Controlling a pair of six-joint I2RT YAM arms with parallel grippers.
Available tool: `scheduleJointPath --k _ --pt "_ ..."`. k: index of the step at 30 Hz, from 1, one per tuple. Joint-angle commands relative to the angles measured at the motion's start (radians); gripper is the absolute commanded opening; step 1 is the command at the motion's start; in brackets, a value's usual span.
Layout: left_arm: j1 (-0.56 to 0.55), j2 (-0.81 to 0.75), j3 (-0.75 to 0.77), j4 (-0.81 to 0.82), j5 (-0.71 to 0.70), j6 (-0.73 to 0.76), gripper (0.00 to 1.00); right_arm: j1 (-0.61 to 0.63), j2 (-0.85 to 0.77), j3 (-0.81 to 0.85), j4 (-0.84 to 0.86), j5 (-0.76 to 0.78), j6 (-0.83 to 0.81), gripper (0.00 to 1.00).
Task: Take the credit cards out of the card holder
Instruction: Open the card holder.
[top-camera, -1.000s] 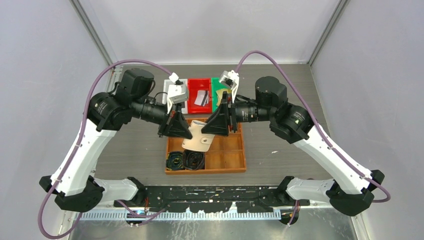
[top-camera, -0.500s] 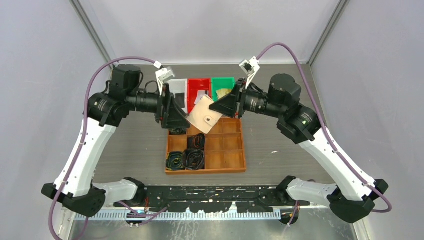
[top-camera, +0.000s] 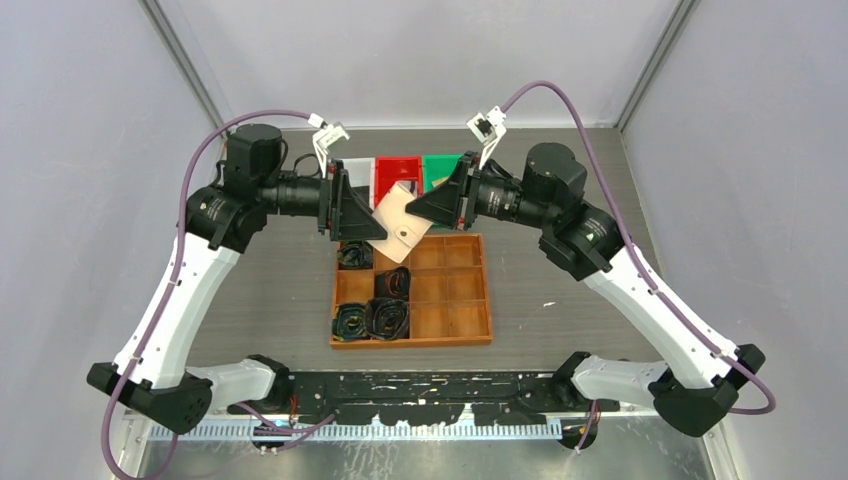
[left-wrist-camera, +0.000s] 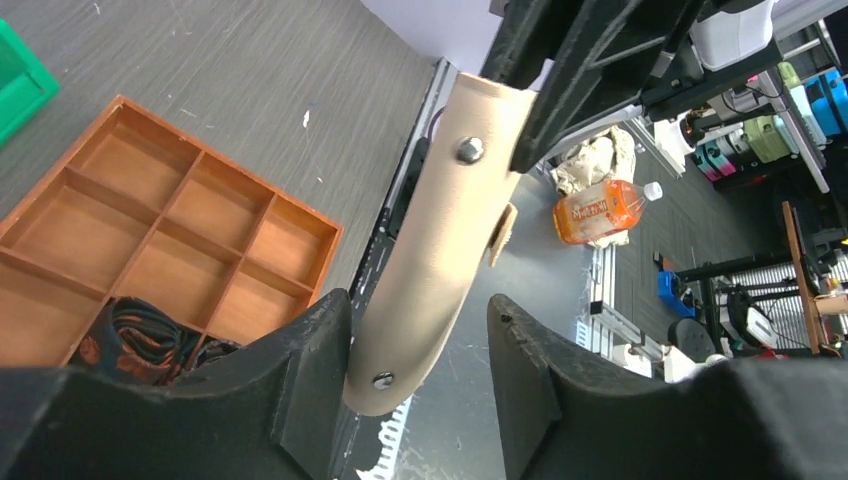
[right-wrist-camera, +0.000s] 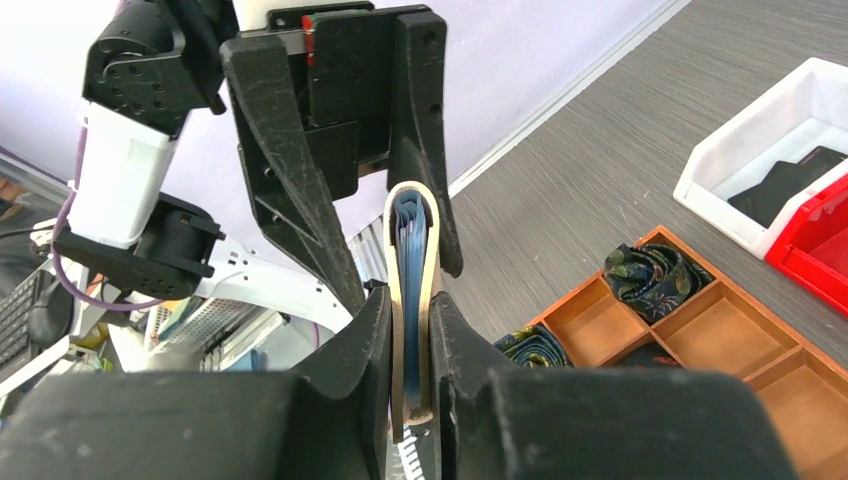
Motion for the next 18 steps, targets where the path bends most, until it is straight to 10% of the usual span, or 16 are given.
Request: scheduleJointPath --k 1,6,12,18 --pt "0.005 -0.016 0.001 0.047 0.042 0.001 0.48 0.002 0.012 0.045 0.071 0.044 0.016 0.01" --pt "0.004 -0.03 -0.018 0.008 0.025 0.043 0.41 0.0 0.038 0.049 0.077 0.107 0.049 0.0" --pt "0.005 -0.053 -0.04 0.017 0.026 0.049 0.57 -0.001 0.046 0.037 0.111 0.147 0.093 0.01" --pt "0.005 -0.056 -0.051 0.005 0.065 0.048 0.37 -0.001 0.029 0.02 0.129 0.143 0.1 0.01"
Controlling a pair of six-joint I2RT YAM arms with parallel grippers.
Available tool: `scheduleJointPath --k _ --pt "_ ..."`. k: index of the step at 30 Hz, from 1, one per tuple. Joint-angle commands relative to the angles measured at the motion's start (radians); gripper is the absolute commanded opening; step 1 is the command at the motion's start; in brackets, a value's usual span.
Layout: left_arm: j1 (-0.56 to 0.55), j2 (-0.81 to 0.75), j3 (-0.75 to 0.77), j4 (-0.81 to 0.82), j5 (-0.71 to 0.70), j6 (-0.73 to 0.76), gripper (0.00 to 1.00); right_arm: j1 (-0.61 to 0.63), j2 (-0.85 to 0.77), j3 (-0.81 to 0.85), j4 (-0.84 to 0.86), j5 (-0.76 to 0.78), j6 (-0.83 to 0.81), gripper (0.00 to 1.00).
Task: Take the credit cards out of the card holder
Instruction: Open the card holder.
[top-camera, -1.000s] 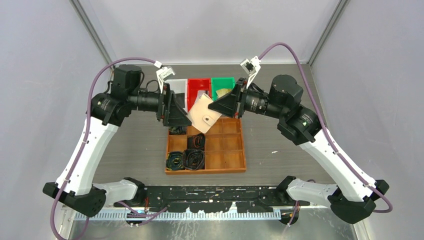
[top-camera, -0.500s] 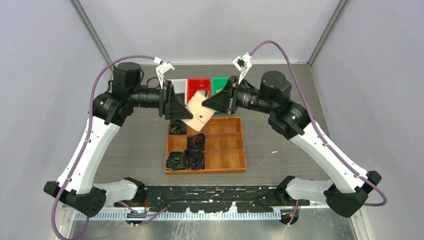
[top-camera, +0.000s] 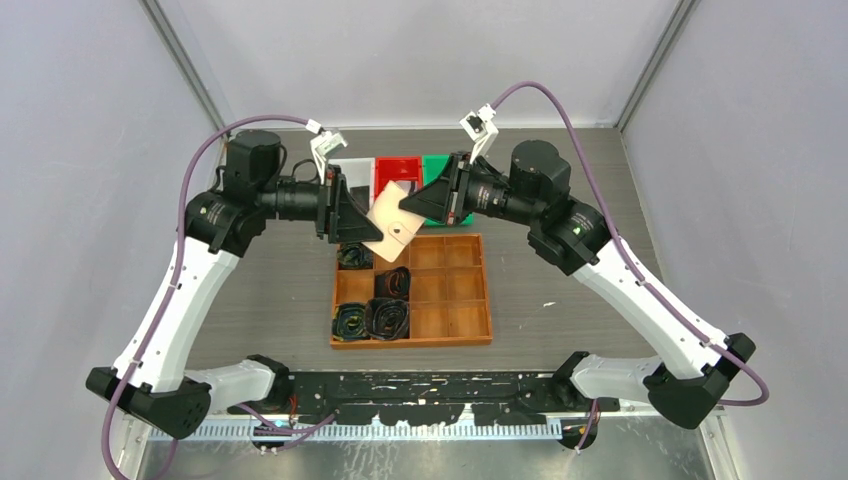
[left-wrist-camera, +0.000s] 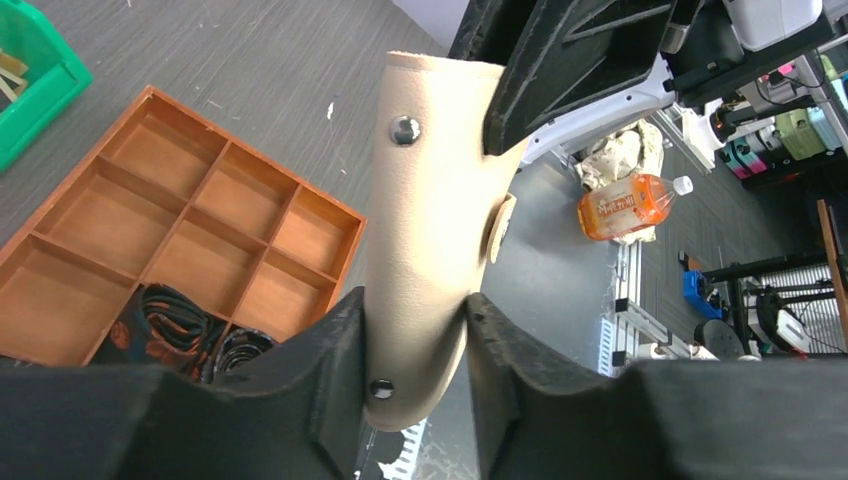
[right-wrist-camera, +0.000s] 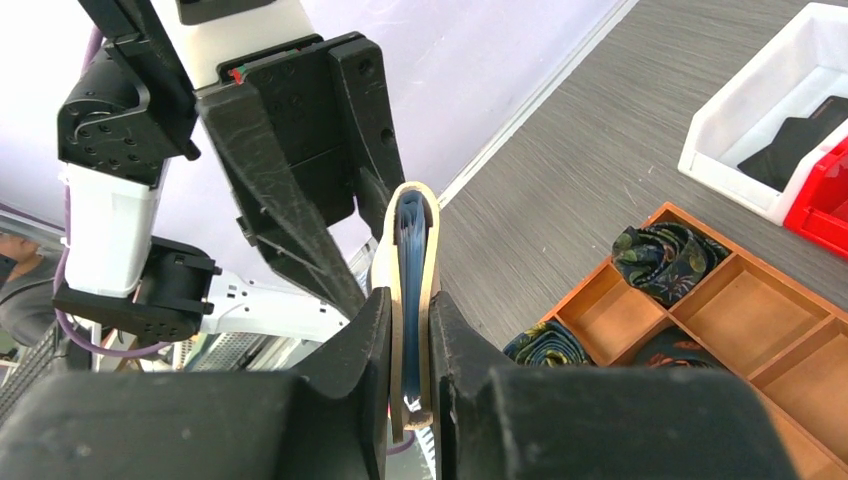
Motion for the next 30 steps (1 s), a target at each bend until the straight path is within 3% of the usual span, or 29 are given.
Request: scheduleJointPath --k 1,7,10,13,15,18,24,30 --pt "-0.005 -0.031 -0.003 -0.001 0.092 -0.01 0.33 -0.009 -0.03 0.012 0.139 0.058 0.012 0.01" --pt "-0.004 -0.043 0.009 0.001 0.12 -0.014 0.1 -0.019 -0.056 -0.027 0.202 -0.036 0.031 0.14" --pt "-0.004 -0.045 0.025 0.002 0.127 -0.018 0.02 -0.029 -0.059 -0.048 0.235 -0.101 0.042 0.4" --pt "-0.004 -0.047 0.035 0.023 0.136 -0.049 0.0 -0.051 -0.055 -0.083 0.292 -0.176 0.09 0.71" --pt "-0.004 -0.05 0.032 0.049 0.138 -0.081 0.0 -0.064 -0.057 -0.123 0.373 -0.222 0.14 0.75" --pt "-0.004 -0.055 0.029 0.072 0.134 -0.113 0.0 -0.071 -0.06 -0.164 0.452 -0.23 0.199 0.75" --pt "-0.001 -0.065 0.029 0.099 0.082 -0.148 0.0 -0.071 -0.057 -0.186 0.497 -0.268 0.251 0.63" --pt "0.0 -0.071 0.018 0.109 0.05 -0.156 0.02 -0.072 -0.097 -0.212 0.49 -0.246 0.244 0.29"
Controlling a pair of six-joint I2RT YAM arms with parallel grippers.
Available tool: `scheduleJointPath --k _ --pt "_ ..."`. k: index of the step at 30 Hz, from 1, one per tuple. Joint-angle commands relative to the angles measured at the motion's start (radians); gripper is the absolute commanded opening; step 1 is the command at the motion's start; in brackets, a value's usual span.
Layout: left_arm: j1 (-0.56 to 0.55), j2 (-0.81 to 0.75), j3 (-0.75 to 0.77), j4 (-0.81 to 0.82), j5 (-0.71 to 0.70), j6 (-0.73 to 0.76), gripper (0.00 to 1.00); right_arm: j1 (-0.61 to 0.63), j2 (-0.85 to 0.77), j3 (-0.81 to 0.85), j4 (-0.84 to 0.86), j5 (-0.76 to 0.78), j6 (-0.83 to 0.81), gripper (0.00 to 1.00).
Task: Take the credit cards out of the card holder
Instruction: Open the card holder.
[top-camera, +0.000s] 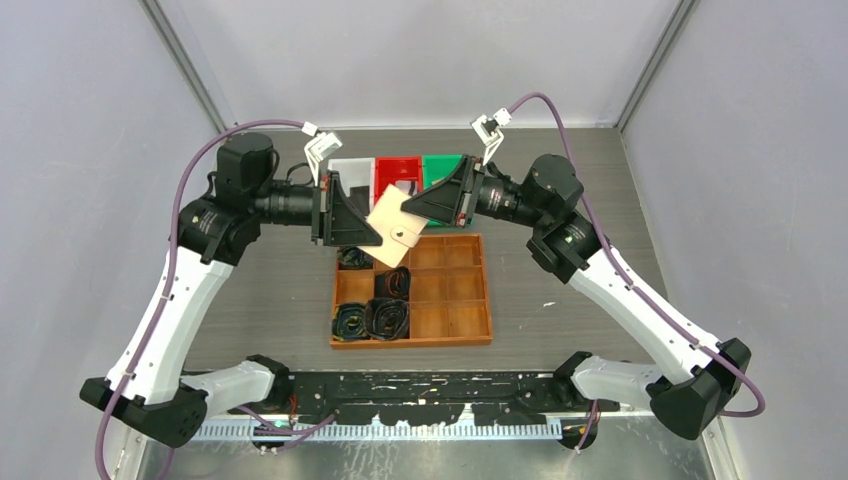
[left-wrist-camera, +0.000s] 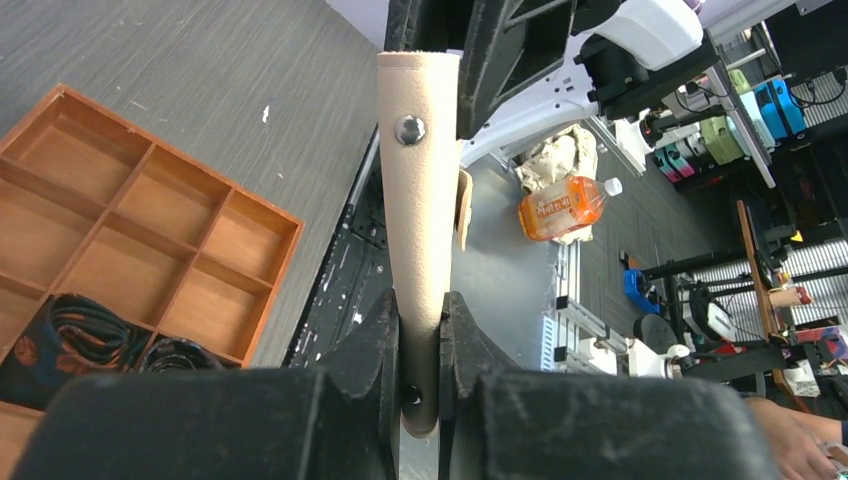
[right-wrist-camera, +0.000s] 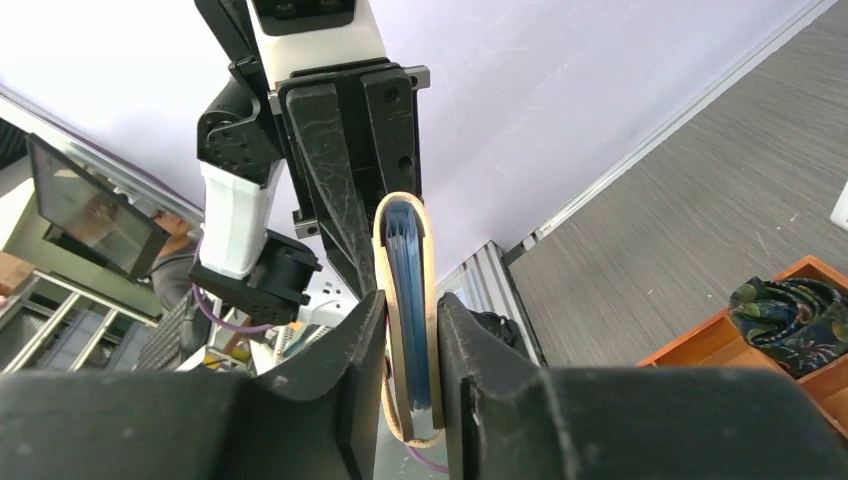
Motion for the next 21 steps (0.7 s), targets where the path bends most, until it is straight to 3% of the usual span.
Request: scheduleJointPath --k 1,3,4,7,9,14,19,21 --pt "0.003 -0.034 0.019 0.079 -0.023 -0.023 0.05 -0.003 -0.048 0.007 0.054 -0.014 0.007 0.26" --pt "0.003 -0.037 0.012 0.091 -0.031 -0.029 0.1 -0.004 -0.042 0.018 0.037 -0.027 0.001 0.25" --pt "0.003 -0.04 0.008 0.099 -0.032 -0.034 0.17 -0.003 -0.038 0.023 0.034 -0.039 -0.001 0.24" --pt "0.003 -0.041 0.001 0.112 -0.007 -0.04 0.55 -0.003 -0.013 0.051 0.035 -0.072 0.005 0.17" --pt "0.003 -0.033 0.0 0.104 0.035 -0.034 0.68 -0.003 0.006 0.072 0.034 -0.098 0.009 0.1" --pt "0.007 0.004 0.02 0.061 0.116 -0.028 0.68 -0.002 0.027 0.123 -0.003 -0.151 -0.021 0.04" --pt "0.007 0.021 0.025 0.055 0.133 -0.031 0.54 -0.002 0.052 0.148 -0.016 -0.18 -0.029 0.03" --pt "0.008 0.026 0.031 0.049 0.133 -0.029 0.43 -0.001 0.064 0.164 -0.048 -0.183 -0.049 0.02"
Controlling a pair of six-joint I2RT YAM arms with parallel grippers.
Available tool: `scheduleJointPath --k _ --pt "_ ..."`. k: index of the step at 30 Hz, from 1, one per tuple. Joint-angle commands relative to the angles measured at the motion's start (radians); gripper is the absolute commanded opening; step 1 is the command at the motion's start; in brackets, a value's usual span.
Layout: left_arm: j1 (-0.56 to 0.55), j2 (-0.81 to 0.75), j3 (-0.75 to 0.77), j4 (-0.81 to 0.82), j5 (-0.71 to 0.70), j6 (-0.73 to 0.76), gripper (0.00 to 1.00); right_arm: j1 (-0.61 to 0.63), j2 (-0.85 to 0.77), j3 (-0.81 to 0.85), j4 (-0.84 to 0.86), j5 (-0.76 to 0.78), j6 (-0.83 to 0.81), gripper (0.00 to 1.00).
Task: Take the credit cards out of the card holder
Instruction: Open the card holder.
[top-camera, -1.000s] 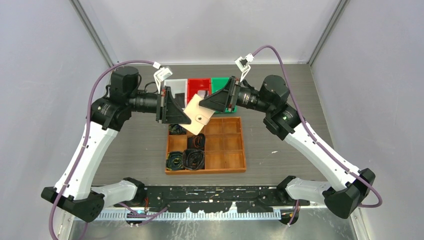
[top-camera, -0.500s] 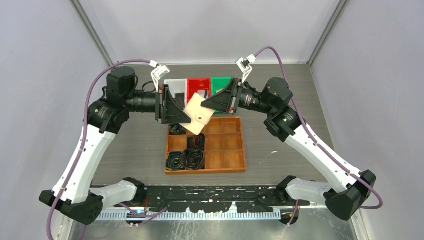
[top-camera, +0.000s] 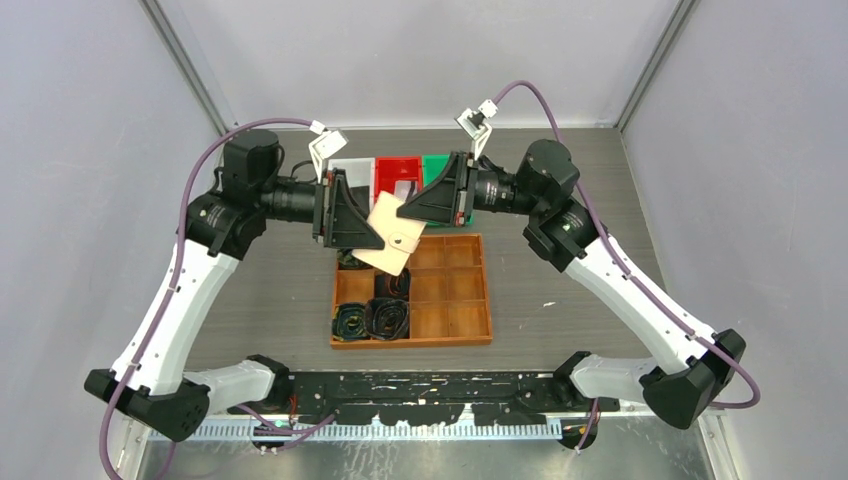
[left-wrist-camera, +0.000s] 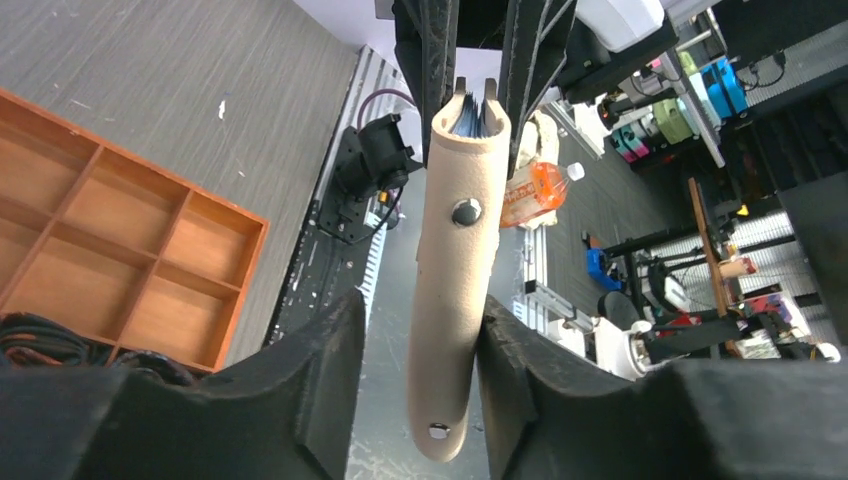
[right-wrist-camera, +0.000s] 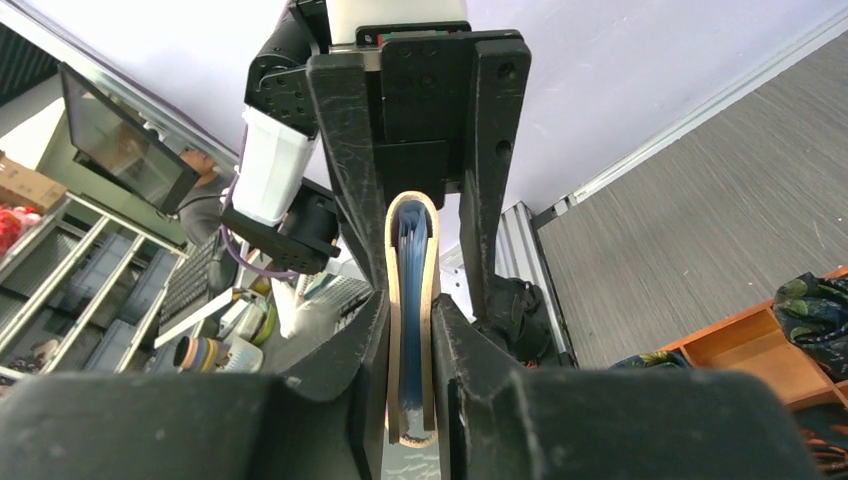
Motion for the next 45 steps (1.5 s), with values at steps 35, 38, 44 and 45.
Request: scheduleJointPath --k 35,38,44,45 --pt "-0.022 -0.117 -0.111 0.126 -0.693 0.294 0.0 0.261 0.232 0.399 -0.64 0.916 -0.025 0.62" --pt "-0.029 -0.126 -0.118 0.124 -0.687 0.308 0.0 0.274 0.26 0.417 -0.629 0.925 -0.015 0.62" --pt "-0.034 -0.139 -0.138 0.13 -0.672 0.325 0.0 0.286 0.307 0.436 -0.607 0.913 0.012 0.6" --pt "-0.035 -0.144 -0.143 0.131 -0.669 0.329 0.0 0.289 0.314 0.438 -0.599 0.911 0.016 0.59"
